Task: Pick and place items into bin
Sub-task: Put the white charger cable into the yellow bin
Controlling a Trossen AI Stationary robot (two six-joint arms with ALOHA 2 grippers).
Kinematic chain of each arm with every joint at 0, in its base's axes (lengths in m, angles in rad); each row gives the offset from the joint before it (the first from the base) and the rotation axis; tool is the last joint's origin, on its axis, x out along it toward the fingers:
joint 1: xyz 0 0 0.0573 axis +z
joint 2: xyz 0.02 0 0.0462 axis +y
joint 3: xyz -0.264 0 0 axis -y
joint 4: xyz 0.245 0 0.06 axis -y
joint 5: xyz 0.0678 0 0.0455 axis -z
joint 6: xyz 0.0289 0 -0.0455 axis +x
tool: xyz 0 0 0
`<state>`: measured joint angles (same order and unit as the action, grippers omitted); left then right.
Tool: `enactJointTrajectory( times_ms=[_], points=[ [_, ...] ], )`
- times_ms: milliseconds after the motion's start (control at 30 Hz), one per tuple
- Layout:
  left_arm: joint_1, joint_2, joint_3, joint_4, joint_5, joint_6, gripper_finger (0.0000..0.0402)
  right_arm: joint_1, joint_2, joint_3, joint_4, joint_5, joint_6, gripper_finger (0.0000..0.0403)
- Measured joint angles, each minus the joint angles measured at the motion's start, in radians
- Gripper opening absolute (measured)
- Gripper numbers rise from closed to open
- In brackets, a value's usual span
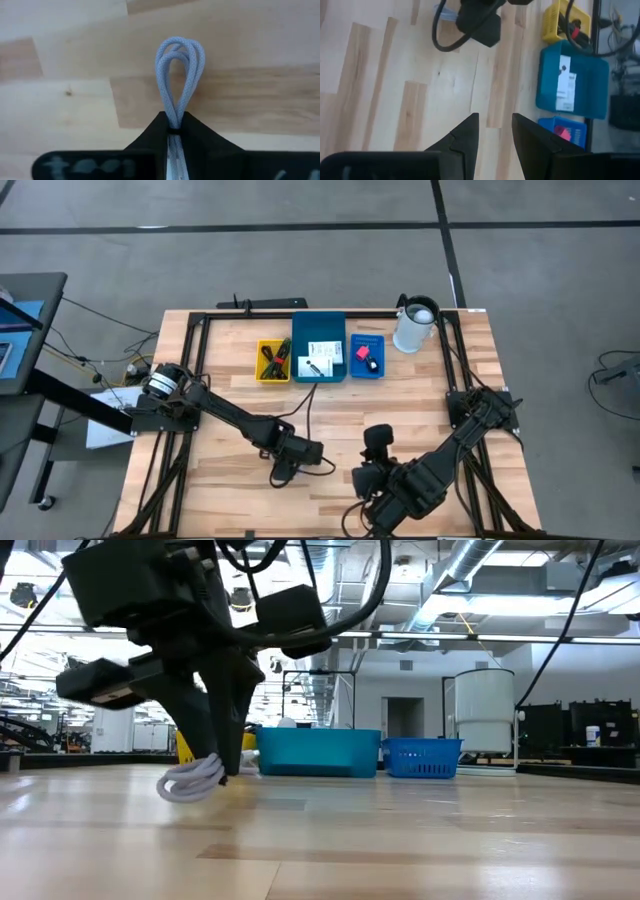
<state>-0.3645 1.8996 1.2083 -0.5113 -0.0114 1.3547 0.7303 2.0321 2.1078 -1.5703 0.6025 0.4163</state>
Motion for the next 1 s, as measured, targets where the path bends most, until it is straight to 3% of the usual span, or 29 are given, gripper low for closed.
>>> enactJointTrajectory(
  times_ms=[333,567,1000],
  points=[
    [0.000,-0.006,0.038,-0.190,-0.145,-0.168,0.0016,-0.022,-0.003,0.000,0.000,-0.002,-0.065,0.0113],
    [0.047,-0.065,0.038,-0.291,-0.222,-0.257,0.0016,-0.028,-0.032,0.000,0.000,0.008,-0.203,0.0113],
    [0.233,-0.319,0.038,-0.288,-0.227,-0.364,0.0016,-0.052,-0.308,0.000,-0.001,0.041,-0.241,0.0113]
  ],
)
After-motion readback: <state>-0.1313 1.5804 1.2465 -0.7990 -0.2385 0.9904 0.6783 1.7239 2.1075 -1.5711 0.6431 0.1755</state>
